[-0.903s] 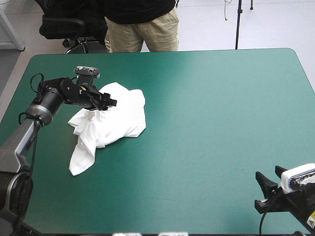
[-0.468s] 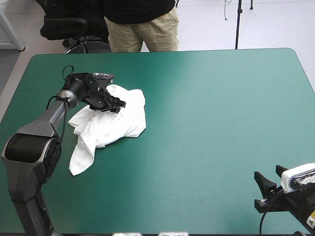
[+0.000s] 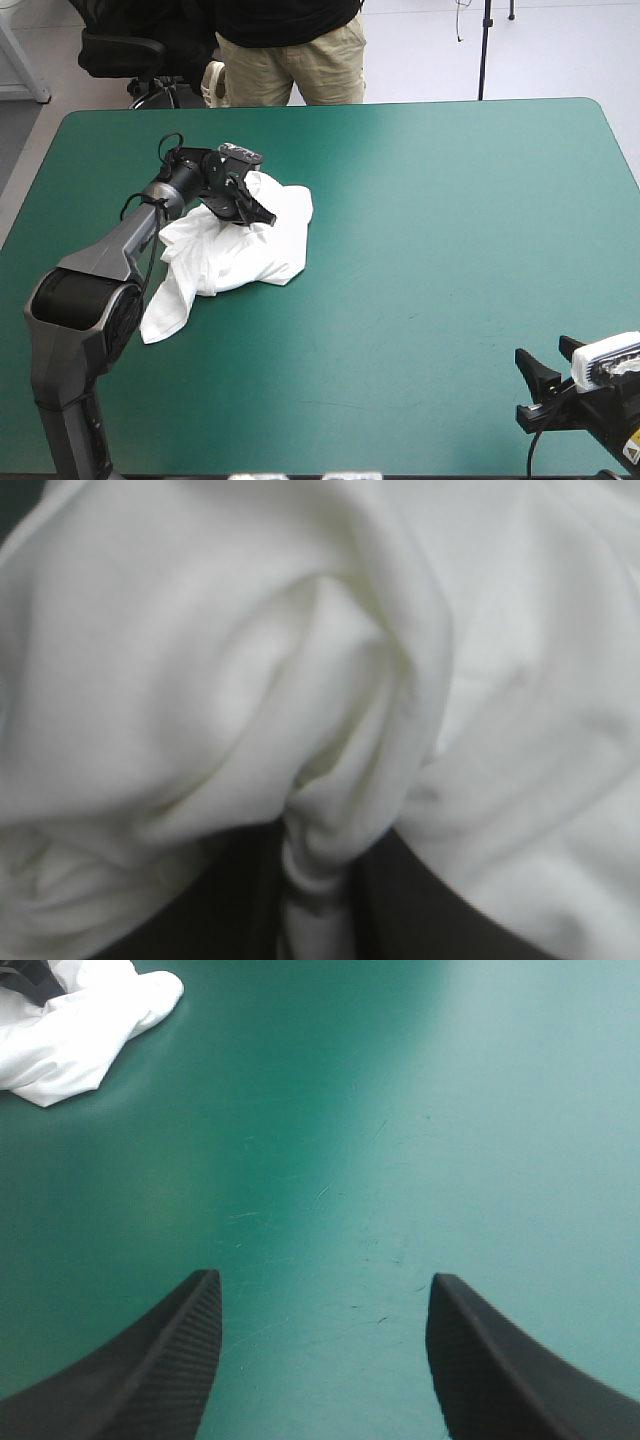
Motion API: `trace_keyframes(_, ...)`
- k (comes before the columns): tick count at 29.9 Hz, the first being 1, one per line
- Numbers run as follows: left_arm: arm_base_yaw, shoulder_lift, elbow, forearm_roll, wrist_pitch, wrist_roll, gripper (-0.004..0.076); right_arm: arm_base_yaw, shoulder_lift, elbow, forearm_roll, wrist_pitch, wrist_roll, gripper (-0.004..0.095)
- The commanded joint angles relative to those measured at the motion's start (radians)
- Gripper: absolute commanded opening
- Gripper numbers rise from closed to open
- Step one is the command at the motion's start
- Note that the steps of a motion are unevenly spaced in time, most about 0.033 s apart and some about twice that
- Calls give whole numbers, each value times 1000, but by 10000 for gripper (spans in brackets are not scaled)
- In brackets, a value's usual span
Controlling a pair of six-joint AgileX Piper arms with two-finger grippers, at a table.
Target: Fold the cloth
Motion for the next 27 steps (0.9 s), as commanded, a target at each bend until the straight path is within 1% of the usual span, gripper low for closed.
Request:
trace_keyframes(1,-85,-9,-26,-130,43,21,-17,1,11,-24,-5,-73,1,567)
trace_keyframes(8,-256,-9,-76,-243,96,139,-17,1,11,-24,-5,-99,1,568)
trace_keyframes(11,-351,-9,-85,-245,96,164,-17,1,11,-24,-5,-98,1,568)
trace_keyframes(16,-489,-9,-85,-230,61,193,-17,1,11,-24,-5,-96,1,567)
trace_keyframes(19,-527,-9,-85,-170,18,180,-17,1,11,-24,-5,-96,1,568)
trace_keyframes(23,-532,-11,-85,-161,25,154,-16,1,11,-24,-5,-95,1,568)
trace_keyframes(25,-530,-18,-85,-163,26,149,9,1,11,-24,-5,-95,1,567)
trace_keyframes(27,-530,-37,-85,-170,26,149,95,1,11,-24,-5,-95,1,568)
